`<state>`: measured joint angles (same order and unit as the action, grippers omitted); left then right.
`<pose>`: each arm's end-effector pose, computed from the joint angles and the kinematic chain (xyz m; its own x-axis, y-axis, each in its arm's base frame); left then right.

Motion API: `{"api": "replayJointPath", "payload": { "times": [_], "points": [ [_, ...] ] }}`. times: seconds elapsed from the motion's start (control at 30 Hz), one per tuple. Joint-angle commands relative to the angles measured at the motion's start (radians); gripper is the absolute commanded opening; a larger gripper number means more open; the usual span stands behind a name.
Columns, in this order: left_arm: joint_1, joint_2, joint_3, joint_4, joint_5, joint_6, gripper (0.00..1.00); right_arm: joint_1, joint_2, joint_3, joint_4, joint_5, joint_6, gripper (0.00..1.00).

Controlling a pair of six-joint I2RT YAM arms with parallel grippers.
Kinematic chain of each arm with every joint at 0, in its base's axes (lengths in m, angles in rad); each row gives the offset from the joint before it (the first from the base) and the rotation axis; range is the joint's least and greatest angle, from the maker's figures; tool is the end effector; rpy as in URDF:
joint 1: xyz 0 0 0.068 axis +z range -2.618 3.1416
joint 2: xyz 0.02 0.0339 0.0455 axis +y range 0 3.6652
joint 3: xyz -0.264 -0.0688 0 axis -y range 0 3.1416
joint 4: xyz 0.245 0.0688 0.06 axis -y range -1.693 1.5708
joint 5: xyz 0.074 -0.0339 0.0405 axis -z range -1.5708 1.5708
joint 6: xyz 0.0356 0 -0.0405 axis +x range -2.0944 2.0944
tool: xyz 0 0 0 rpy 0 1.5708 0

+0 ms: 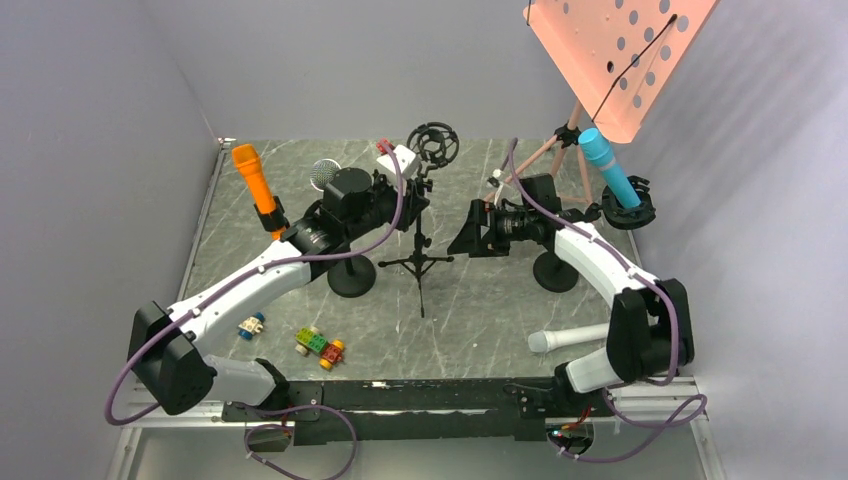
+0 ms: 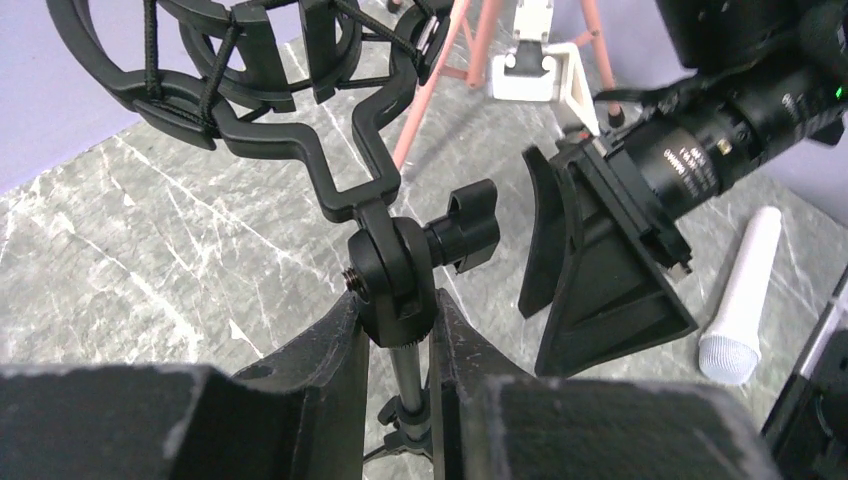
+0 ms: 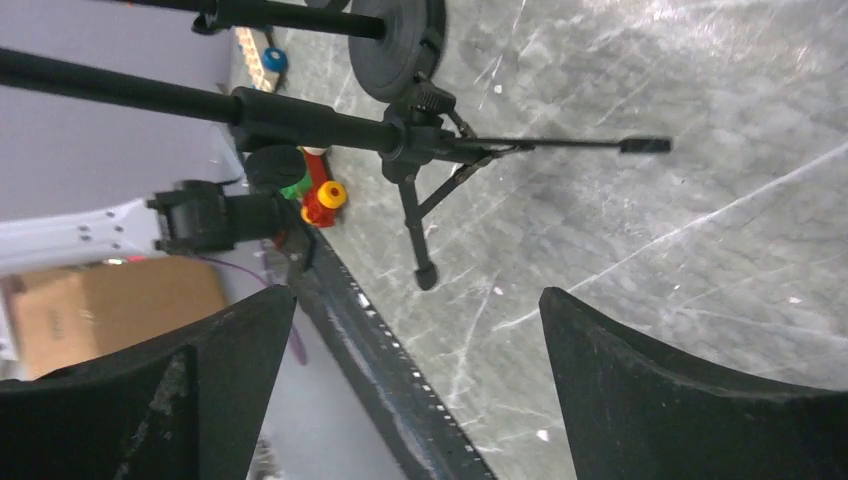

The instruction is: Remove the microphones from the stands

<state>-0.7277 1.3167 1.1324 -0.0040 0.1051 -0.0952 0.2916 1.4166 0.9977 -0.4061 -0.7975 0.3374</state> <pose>0.2312 -0.2110 0.3626 -0.2093 0.0599 -0.9760 0.7218 0.6828 -0.1129 0.2750 0.1091 0.2569 -0.8843 -0.0240 -0.4663 -0.3955 0.5695 0.7206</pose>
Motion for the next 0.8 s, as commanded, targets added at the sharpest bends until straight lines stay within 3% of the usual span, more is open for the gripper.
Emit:
{"api": "replayJointPath", "payload": {
  "times": [0.0,0.17,0.27,0.33,0.63,0.77],
  "points": [
    [-0.003,0.007,0.087,0.108,-0.092,-0.09,0.0,-0.019,0.048,0.061,0.086,-0.144,0.165,1.0],
    [-0.005,0.025,0.088,0.075,-0.14,-0.129,0.0,-0.022,0.103,0.034,0.353,-0.245,0.402,0.99],
    [-0.005,0.03,0.082,0.062,-0.155,-0.152,0.0,-0.022,0.145,-0.009,0.504,-0.305,0.55,0.69],
    [-0.007,0.035,0.083,0.05,-0.165,-0.168,0.0,-0.022,0.168,-0.011,0.493,-0.31,0.546,0.6],
    [-0.01,0.05,0.106,0.016,-0.177,-0.215,0.0,-0.014,0.241,-0.039,0.583,-0.322,0.634,0.48],
    [-0.009,0.047,0.101,0.008,-0.173,-0.215,0.0,0.005,0.262,-0.021,0.589,-0.319,0.634,0.47]
  ]
}}
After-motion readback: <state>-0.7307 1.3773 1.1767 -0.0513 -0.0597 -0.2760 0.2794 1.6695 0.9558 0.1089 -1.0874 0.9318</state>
